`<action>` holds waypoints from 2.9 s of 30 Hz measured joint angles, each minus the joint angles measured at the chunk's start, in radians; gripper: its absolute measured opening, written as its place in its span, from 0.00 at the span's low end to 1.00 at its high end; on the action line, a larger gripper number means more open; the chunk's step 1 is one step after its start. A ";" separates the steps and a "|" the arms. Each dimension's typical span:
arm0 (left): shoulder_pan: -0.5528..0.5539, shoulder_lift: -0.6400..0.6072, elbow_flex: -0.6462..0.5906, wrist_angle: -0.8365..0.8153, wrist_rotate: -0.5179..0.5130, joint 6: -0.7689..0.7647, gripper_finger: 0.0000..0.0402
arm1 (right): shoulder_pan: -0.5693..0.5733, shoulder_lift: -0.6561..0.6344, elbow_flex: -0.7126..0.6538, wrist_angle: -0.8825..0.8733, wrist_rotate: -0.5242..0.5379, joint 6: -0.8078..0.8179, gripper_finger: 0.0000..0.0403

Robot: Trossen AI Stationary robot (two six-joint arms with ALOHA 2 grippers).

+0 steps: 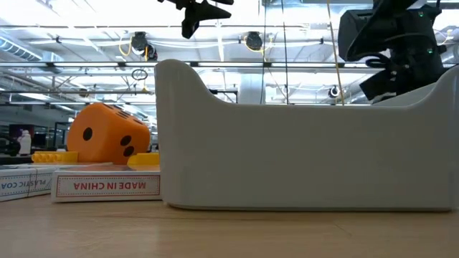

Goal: Pick & Place Toys
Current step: Put the light blue game piece into the top gray bin

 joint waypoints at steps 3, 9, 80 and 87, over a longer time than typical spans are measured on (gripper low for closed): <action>0.000 0.000 0.000 0.000 0.000 0.000 0.32 | 0.001 0.000 -0.022 0.026 -0.004 0.000 0.41; 0.000 0.000 0.000 0.000 0.000 -0.004 0.32 | 0.000 0.000 -0.052 0.104 -0.005 0.045 0.41; 0.000 0.000 0.000 -0.022 0.000 -0.010 0.32 | -0.107 -0.176 -0.293 0.523 0.103 0.779 0.59; 0.000 0.000 0.000 -0.022 0.000 -0.010 0.32 | -0.145 -0.176 -0.293 0.526 0.102 0.757 0.50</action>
